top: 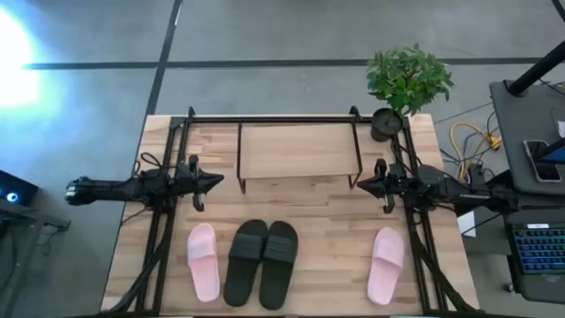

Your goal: Pick and place slides into the shelf

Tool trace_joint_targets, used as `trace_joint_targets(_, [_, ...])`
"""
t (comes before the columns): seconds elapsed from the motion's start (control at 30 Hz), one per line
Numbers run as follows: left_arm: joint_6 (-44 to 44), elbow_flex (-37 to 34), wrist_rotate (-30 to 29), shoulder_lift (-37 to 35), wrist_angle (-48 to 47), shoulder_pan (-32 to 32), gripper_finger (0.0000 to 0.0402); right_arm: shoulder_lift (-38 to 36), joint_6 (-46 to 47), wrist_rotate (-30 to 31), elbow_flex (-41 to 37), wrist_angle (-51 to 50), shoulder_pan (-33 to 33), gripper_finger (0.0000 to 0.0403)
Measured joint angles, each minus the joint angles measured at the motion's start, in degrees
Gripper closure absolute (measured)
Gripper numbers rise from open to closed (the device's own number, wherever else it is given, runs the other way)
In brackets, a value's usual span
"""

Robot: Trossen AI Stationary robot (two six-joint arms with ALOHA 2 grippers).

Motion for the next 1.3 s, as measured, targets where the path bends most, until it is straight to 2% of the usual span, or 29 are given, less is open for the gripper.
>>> trace_joint_targets(0.87, [-0.01, 0.00, 0.02, 0.00, 0.02, 0.01, 0.0402, -0.01, 0.00, 0.02, -0.01, 0.05, -0.02, 0.0390])
trace_joint_targets(1.0, [-0.02, 0.00, 0.01, 0.00, 0.01, -0.01, 0.0402, 0.01, 1.22, 0.13, -0.01, 2.65, 0.00, 0.0390])
trace_joint_targets(1.07, [-0.01, 0.00, 0.02, 0.00, 0.01, 0.00, 0.0402, 0.01, 7.21, -0.02, -0.01, 6.79, 0.00, 0.0390])
trace_joint_targets(1.2, [-0.02, 0.00, 0.00, 0.00, 0.00, -0.01, 0.0402, 0.75, 35.08, 0.40, -0.01, 14.02, 0.00, 0.0390])
trace_joint_targets(1.3, [-0.02, 0.00, 0.02, 0.00, 0.02, -0.01, 0.0402, 2.11, 44.39, -2.68, -0.01, 19.02, 0.70, 0.0390])
